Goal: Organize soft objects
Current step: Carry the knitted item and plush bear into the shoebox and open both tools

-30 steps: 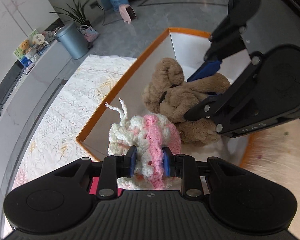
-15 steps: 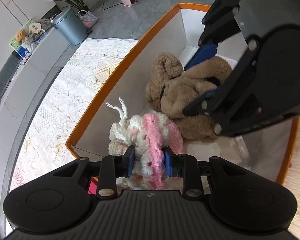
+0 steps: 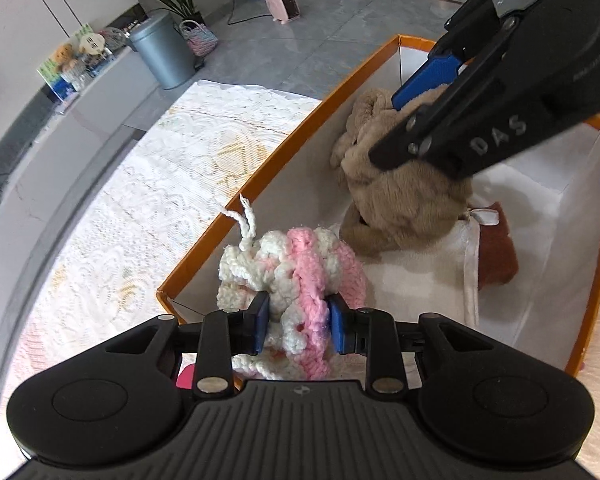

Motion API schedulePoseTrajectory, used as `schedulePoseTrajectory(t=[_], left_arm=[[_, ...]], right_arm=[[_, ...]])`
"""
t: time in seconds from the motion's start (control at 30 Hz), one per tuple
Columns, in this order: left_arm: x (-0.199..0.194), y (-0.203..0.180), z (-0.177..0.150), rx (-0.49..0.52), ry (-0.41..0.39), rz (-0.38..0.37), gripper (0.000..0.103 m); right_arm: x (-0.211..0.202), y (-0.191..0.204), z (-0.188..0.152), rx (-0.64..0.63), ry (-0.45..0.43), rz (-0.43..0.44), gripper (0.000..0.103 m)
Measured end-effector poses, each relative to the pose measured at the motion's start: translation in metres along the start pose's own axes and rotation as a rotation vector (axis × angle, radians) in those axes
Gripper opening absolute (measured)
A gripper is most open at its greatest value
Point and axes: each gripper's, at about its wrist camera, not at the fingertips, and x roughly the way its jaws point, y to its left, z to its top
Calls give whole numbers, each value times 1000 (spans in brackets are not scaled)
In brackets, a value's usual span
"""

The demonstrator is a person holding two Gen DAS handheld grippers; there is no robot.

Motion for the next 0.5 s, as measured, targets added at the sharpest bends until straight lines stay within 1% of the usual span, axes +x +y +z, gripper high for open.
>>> schedulePoseTrajectory(t=[0.07,0.2,0.23,0.27,0.33,0.37,0.43,0.5], left_arm=[[0,2,1,0,1,-7,34],[5,-2,3,55,0,-4,34],[7,-4,3,62,4,-5,34],[8,-5,2,67,7,-6,34],[11,-7,1,70,15,1,35],[14,-9,1,68,21,12,35],[18,-10,1,76,31,28,39],[18,-13,0,84,37,18,49]], right_arm=[[3,-4,4,2,18,-16,42],[12,-10,3,27,54,-8,41],[14,-10,1,26,54,-23,39],[15,-10,1,21,55,-44,33],[22,-14,0,31,73,-84,18],[25,-17,-1,45,84,-86,19],[29,-25,-3,74,94,-74,19],[28,-28,-5,88,94,-76,21]])
